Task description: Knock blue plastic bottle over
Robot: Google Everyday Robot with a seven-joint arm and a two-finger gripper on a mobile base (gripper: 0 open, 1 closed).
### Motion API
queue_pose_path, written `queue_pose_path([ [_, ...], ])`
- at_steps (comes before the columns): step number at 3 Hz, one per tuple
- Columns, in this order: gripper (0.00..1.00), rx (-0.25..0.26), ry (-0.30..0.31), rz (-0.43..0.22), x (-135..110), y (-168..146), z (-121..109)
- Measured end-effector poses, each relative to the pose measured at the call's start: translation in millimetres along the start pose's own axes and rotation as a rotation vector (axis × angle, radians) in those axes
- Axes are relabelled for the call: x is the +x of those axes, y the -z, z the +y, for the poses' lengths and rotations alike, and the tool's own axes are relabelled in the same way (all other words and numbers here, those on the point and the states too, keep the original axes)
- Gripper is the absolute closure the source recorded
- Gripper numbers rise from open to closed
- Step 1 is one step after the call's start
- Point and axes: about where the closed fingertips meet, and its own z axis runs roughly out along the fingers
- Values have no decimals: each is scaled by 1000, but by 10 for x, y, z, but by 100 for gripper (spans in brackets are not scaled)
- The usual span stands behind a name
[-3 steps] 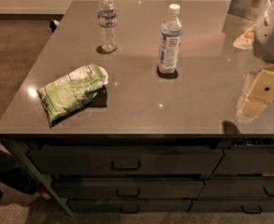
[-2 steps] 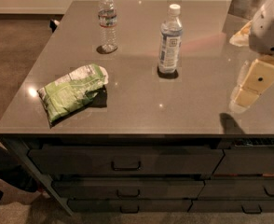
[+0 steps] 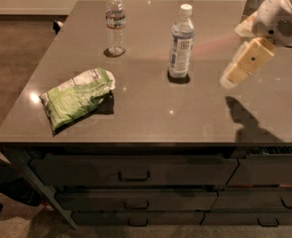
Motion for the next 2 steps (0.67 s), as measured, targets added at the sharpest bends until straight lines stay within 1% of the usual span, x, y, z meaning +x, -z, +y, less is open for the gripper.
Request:
queue_pose_path([
  [1,0,37,-118,-148,-107,-260,-276],
  [2,0,82,-242,-255,-93,-506,-471],
])
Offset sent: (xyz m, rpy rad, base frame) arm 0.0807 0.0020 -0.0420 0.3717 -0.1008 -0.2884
